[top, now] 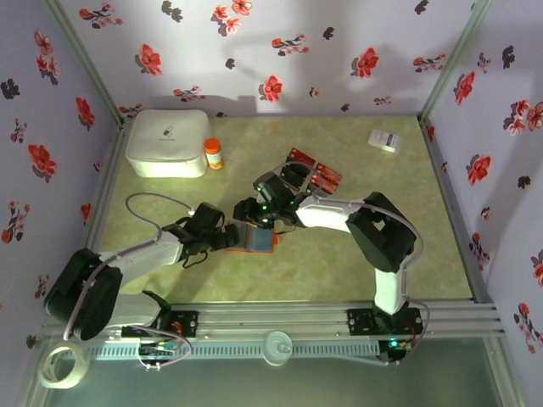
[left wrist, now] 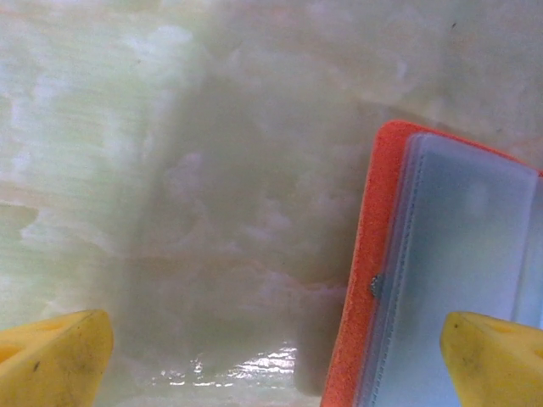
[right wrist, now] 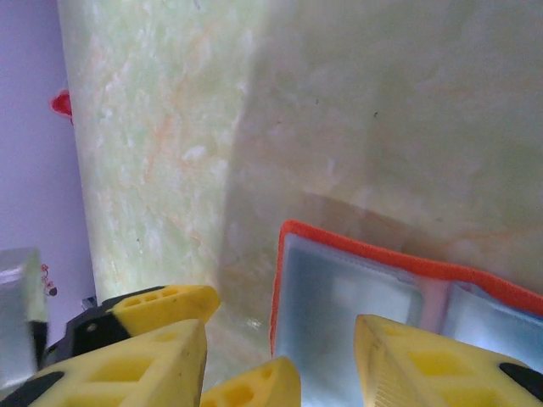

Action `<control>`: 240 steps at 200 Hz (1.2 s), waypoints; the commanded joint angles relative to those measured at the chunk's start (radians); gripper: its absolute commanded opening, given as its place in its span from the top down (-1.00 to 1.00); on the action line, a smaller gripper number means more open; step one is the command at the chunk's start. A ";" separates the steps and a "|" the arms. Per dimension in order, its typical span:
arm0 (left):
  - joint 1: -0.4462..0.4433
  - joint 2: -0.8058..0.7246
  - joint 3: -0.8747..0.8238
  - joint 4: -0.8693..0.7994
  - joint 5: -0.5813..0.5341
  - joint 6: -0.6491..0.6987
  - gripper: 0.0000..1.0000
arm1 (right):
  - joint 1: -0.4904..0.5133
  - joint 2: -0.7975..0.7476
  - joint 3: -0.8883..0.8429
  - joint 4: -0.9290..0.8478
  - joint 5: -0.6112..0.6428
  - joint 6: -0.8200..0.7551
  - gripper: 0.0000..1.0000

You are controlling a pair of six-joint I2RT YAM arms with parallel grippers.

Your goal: Put the credit cards into the card holder

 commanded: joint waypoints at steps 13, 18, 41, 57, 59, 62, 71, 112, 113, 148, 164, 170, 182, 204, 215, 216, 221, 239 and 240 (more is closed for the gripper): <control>-0.002 0.018 -0.017 0.020 0.000 -0.005 -0.99 | -0.018 -0.142 -0.043 -0.184 0.129 -0.108 0.00; -0.002 0.019 -0.016 0.019 0.000 -0.006 -0.99 | -0.018 -0.157 -0.051 -0.214 0.150 -0.125 0.00; -0.002 0.016 -0.008 0.014 -0.001 0.000 -0.99 | -0.016 -0.208 -0.080 -0.356 0.271 -0.212 0.00; -0.003 0.017 -0.001 0.007 -0.001 0.005 -0.99 | -0.015 -0.218 -0.099 -0.417 0.316 -0.247 -0.02; -0.003 0.017 0.000 0.006 -0.001 0.007 -0.99 | -0.015 -0.218 -0.102 -0.421 0.320 -0.251 -0.01; -0.002 0.019 0.002 0.005 -0.001 0.009 -0.99 | -0.015 -0.219 -0.105 -0.427 0.325 -0.255 -0.02; -0.002 0.019 0.008 0.002 -0.001 0.011 -0.99 | -0.011 -0.217 -0.114 -0.434 0.335 -0.264 -0.02; -0.003 0.029 0.036 -0.019 0.001 0.024 -0.99 | -0.003 -0.162 -0.130 -0.437 0.346 -0.279 -0.02; -0.003 0.029 0.036 -0.020 0.001 0.024 -0.99 | -0.002 -0.161 -0.132 -0.437 0.347 -0.279 -0.02; -0.002 0.028 0.046 -0.028 0.002 0.029 -0.99 | -0.002 -0.160 -0.167 -0.430 0.359 -0.292 0.33; -0.004 0.028 0.049 -0.031 0.005 0.033 -0.99 | -0.002 -0.175 -0.171 -0.447 0.371 -0.308 0.63; -0.004 0.027 0.049 -0.032 0.006 0.034 -0.99 | -0.002 -0.181 -0.172 -0.454 0.375 -0.315 0.73; -0.004 0.028 0.050 -0.031 0.013 0.034 -0.99 | -0.002 -0.193 -0.171 -0.472 0.383 -0.331 0.85; -0.006 0.035 0.053 -0.028 0.018 0.039 -0.99 | -0.003 -0.212 -0.173 -0.500 0.392 -0.353 0.92; -0.008 0.037 0.053 -0.027 0.021 0.040 -0.99 | -0.002 -0.221 -0.177 -0.510 0.394 -0.359 0.92; -0.008 0.037 0.053 -0.027 0.021 0.039 -0.99 | -0.002 -0.222 -0.177 -0.511 0.394 -0.359 0.92; -0.008 0.039 0.054 -0.026 0.022 0.039 -0.99 | -0.002 -0.226 -0.181 -0.514 0.394 -0.360 0.92; -0.010 0.043 0.056 -0.026 0.026 0.040 -0.99 | -0.004 -0.246 -0.189 -0.524 0.392 -0.365 0.75; -0.009 0.044 0.056 -0.026 0.027 0.039 -0.99 | -0.003 -0.247 -0.189 -0.526 0.391 -0.366 0.72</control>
